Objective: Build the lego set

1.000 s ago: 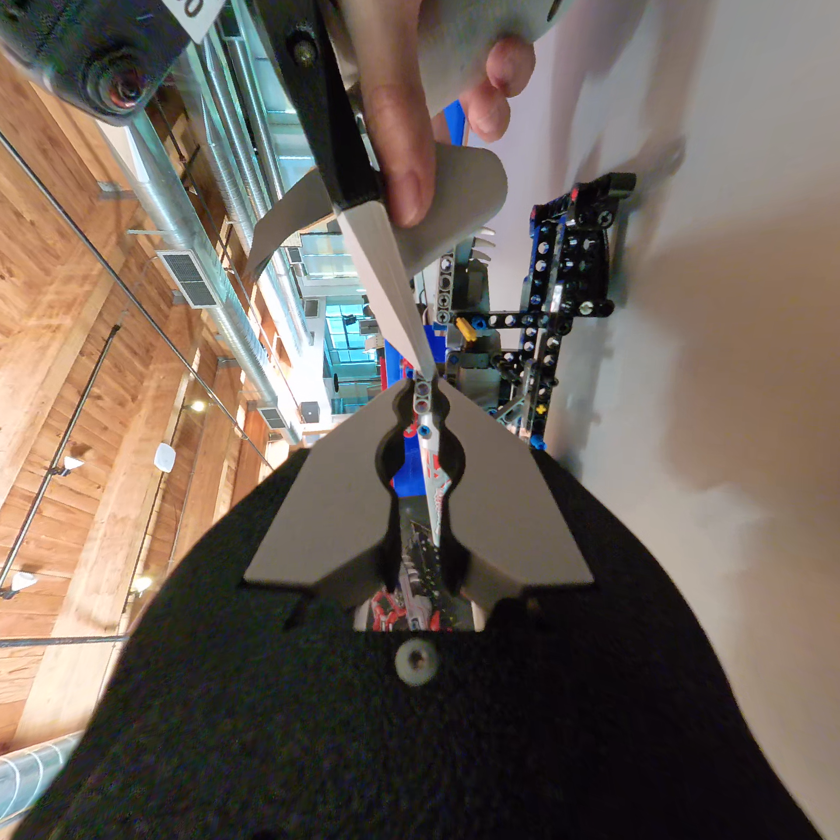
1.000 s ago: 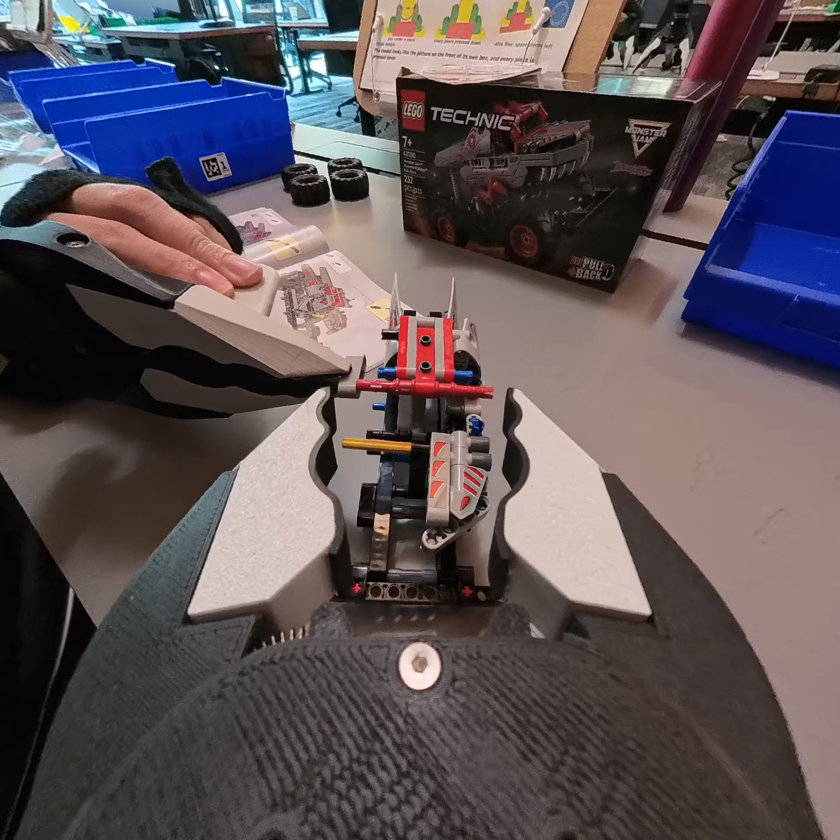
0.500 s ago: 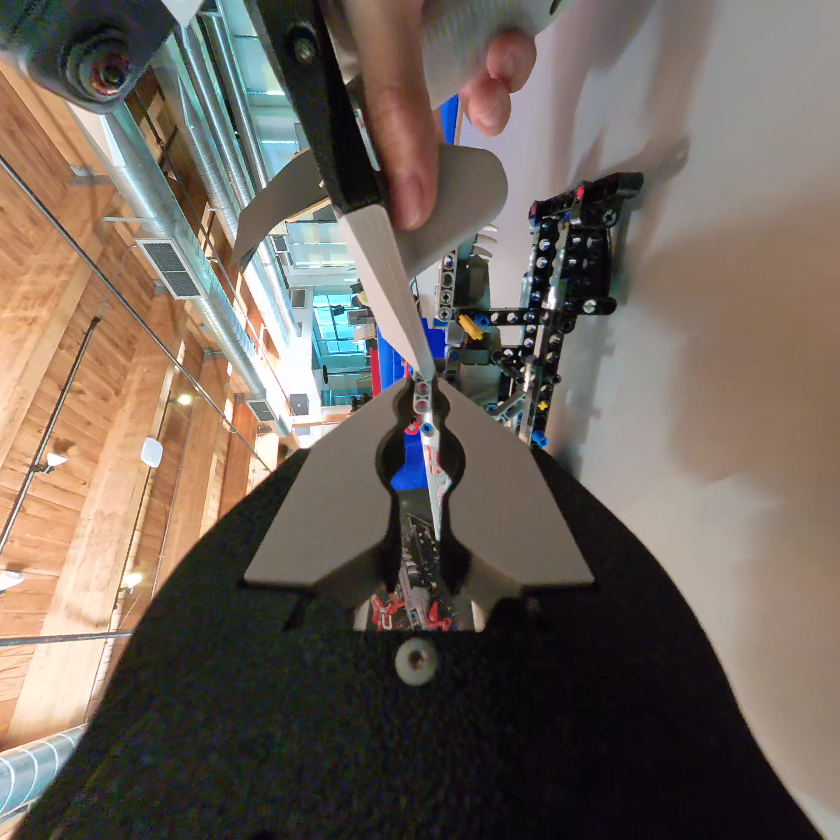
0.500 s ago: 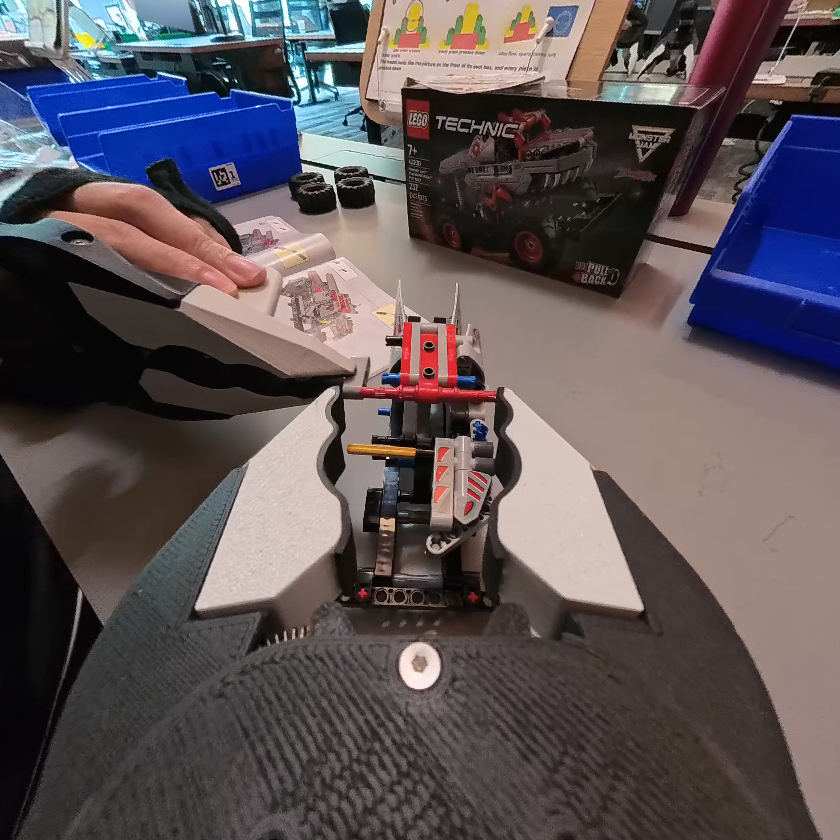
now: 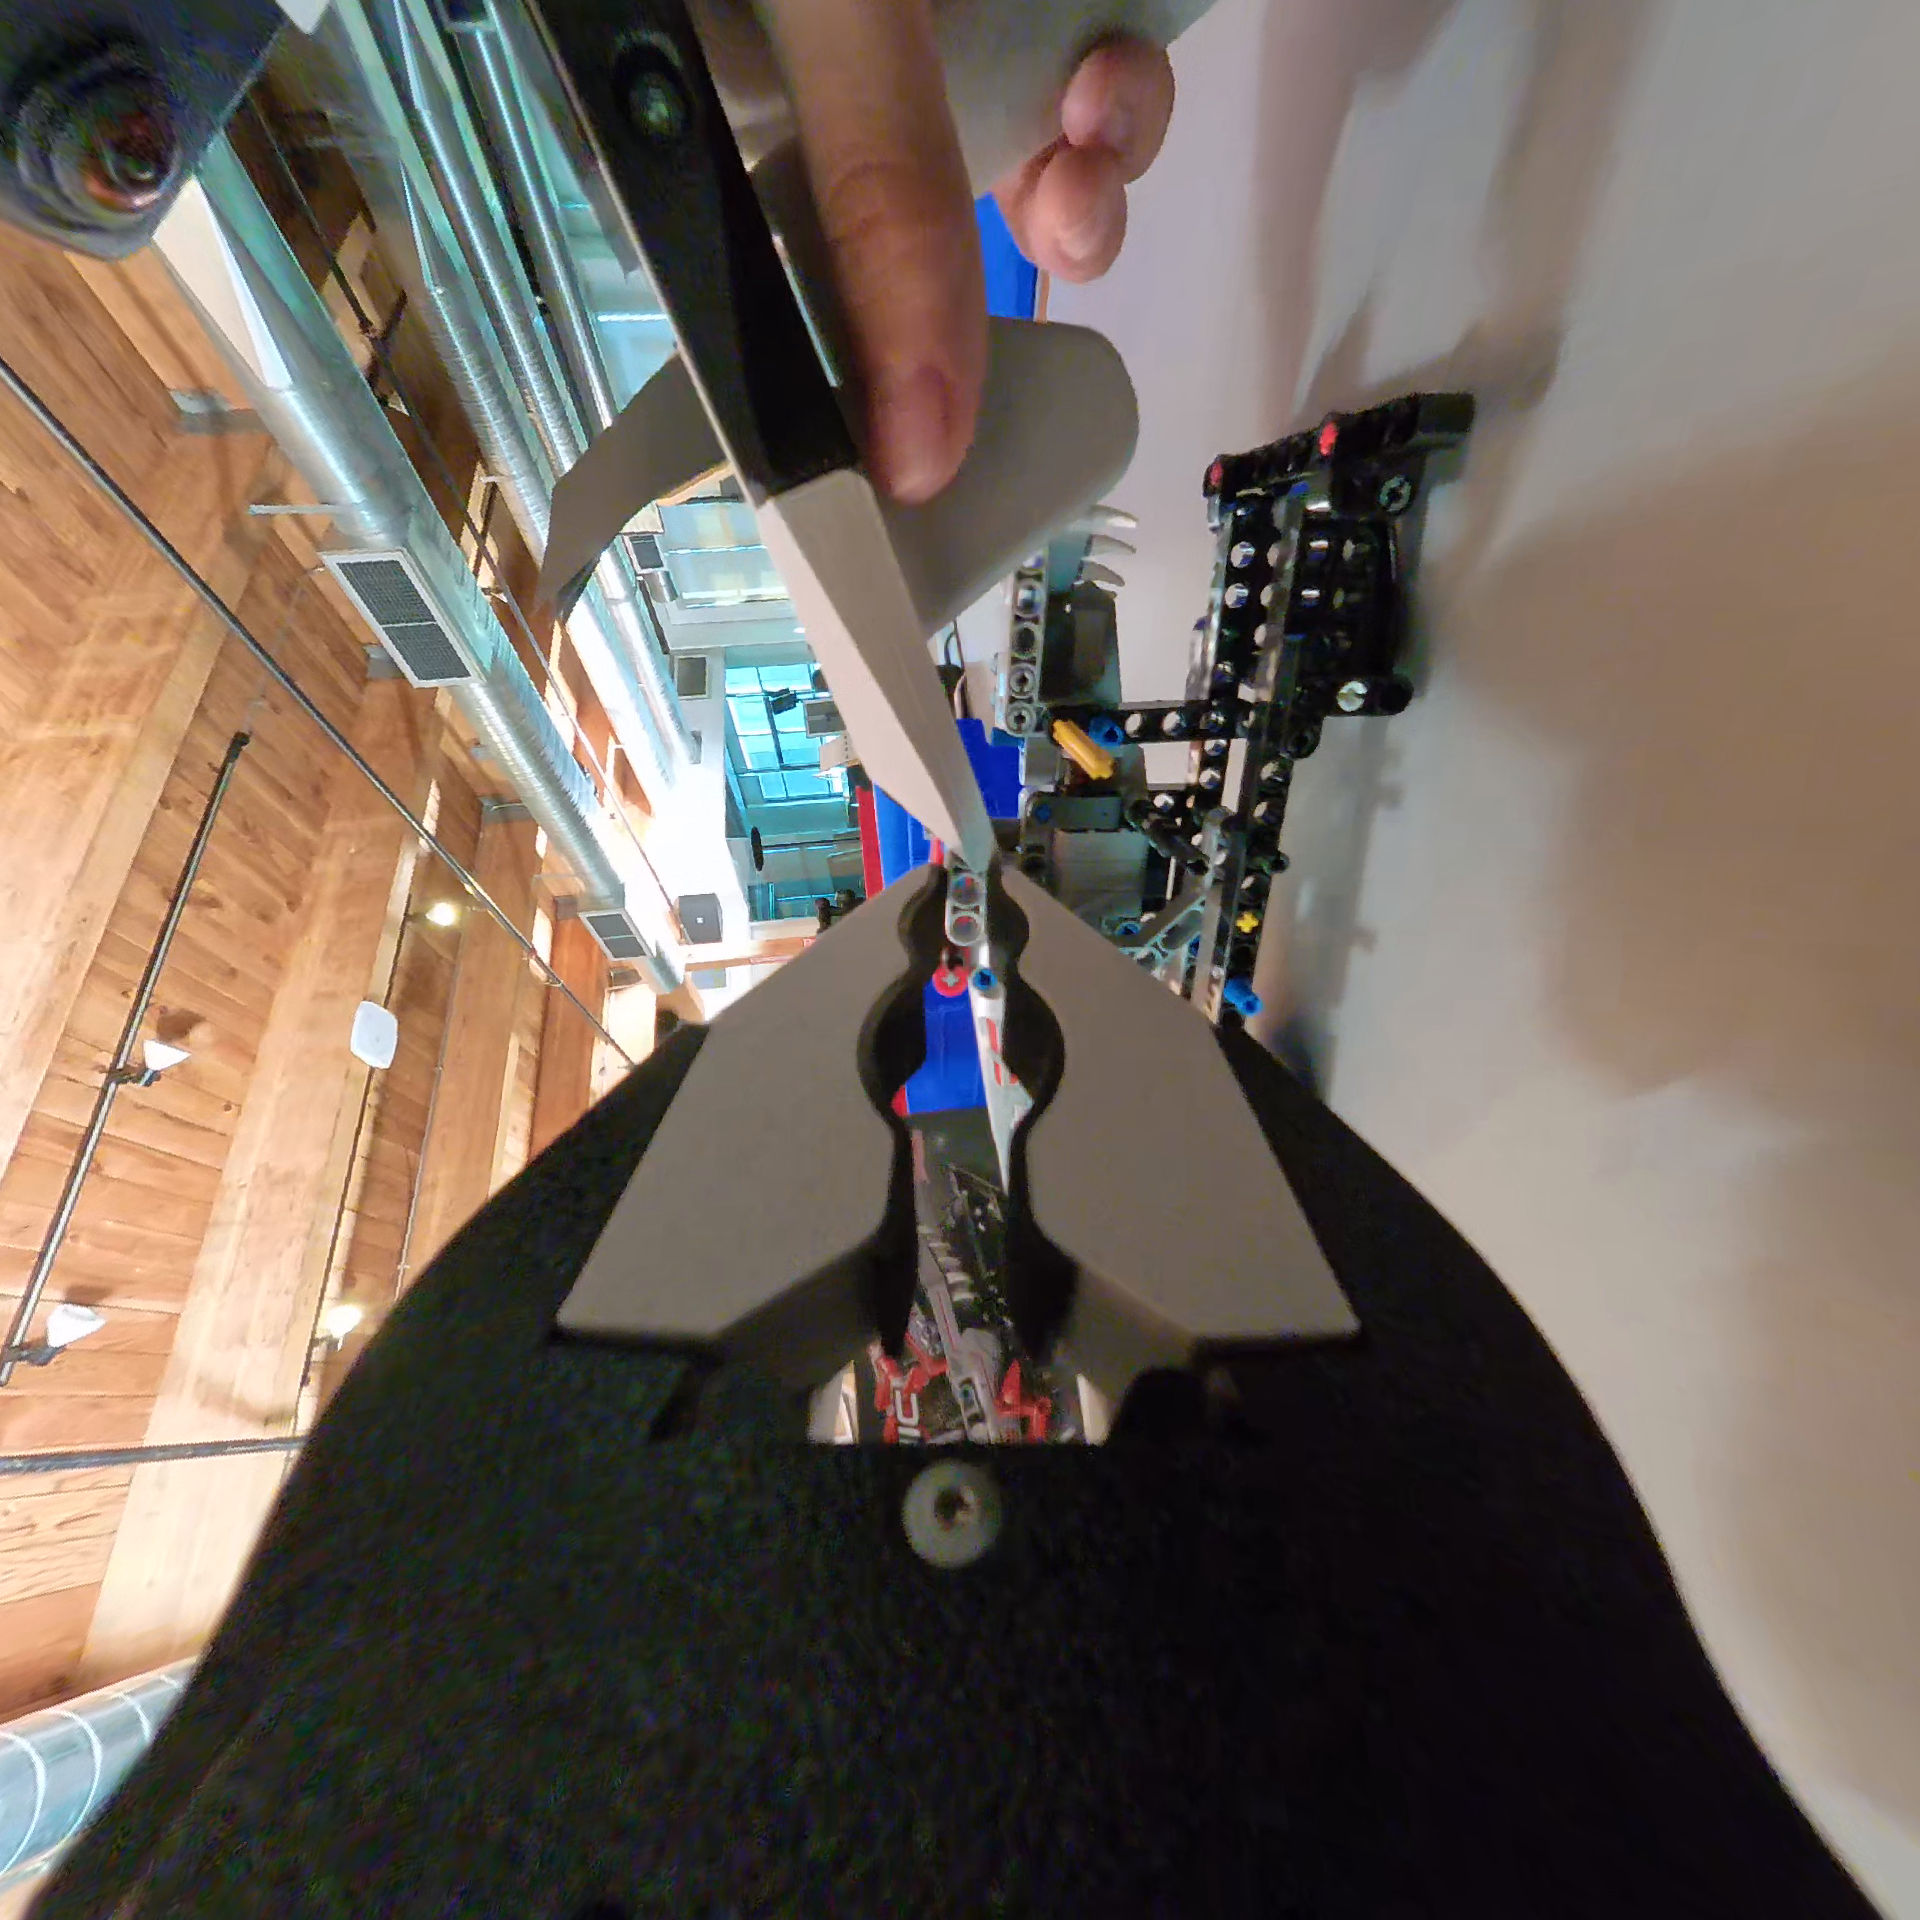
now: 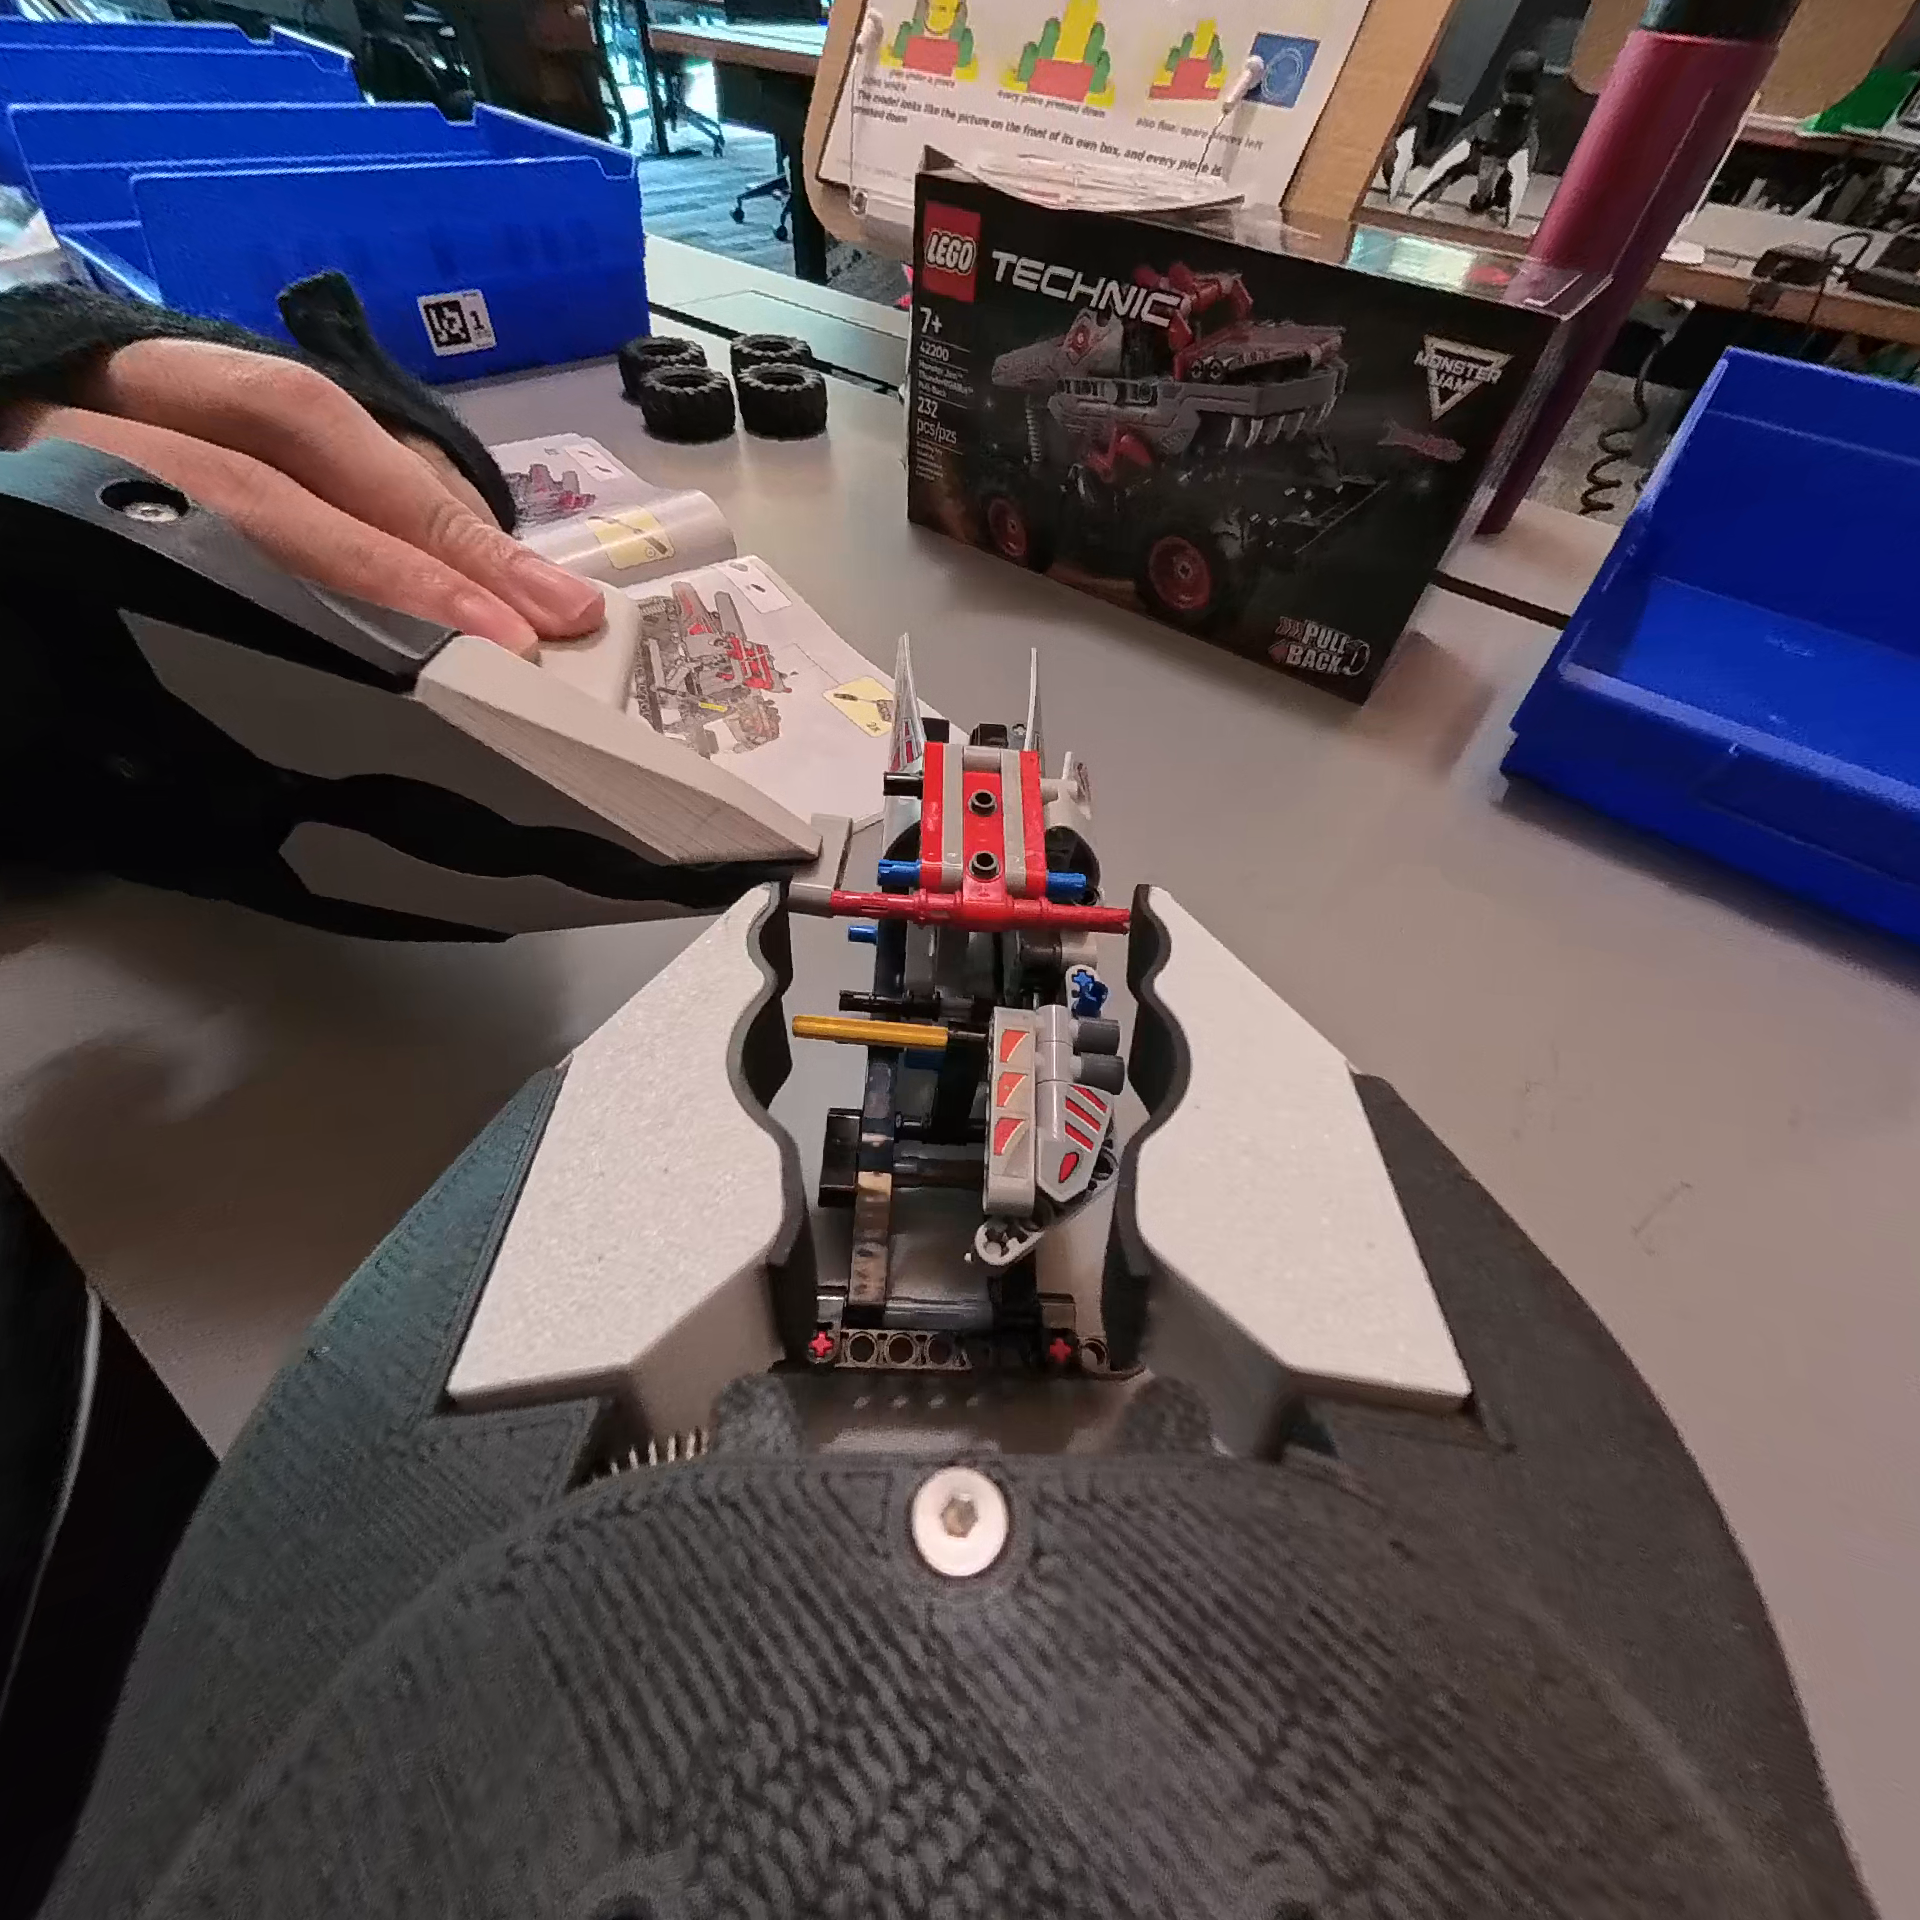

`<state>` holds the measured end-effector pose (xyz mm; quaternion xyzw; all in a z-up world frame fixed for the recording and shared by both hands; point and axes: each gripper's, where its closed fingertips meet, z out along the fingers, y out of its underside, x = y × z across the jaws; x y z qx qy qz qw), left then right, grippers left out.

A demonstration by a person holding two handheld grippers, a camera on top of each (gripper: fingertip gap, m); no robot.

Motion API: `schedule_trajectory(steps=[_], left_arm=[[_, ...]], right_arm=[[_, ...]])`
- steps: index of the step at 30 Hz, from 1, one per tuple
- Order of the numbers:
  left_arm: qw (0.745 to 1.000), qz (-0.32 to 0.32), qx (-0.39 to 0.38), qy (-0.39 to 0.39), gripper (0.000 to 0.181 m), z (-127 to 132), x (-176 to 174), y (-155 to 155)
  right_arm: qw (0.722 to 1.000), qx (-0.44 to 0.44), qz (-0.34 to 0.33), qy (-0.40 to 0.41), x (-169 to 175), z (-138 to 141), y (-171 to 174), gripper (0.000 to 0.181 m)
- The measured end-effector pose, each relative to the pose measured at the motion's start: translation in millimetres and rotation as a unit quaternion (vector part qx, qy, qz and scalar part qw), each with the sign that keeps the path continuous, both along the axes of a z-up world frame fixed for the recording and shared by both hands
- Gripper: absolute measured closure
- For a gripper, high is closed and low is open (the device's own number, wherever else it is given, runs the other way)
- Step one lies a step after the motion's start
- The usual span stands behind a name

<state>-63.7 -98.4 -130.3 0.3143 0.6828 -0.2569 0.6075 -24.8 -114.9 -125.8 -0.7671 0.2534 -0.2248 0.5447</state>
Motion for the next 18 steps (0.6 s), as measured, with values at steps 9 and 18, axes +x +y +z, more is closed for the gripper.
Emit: schedule_trajectory(steps=[9, 18], left_arm=[[1.0, 0.01, 0.013, 0.008, 0.177, -3, 5, 1], [1.0, 0.001, 0.008, 0.008, 0.177, 1, 6, -2]], right_arm=[[1.0, 0.021, 0.011, 0.002, -1, 1, 3, 0.103], [0.998, 0.059, 0.005, 0.033, 0, 1, -8, 0.102]])
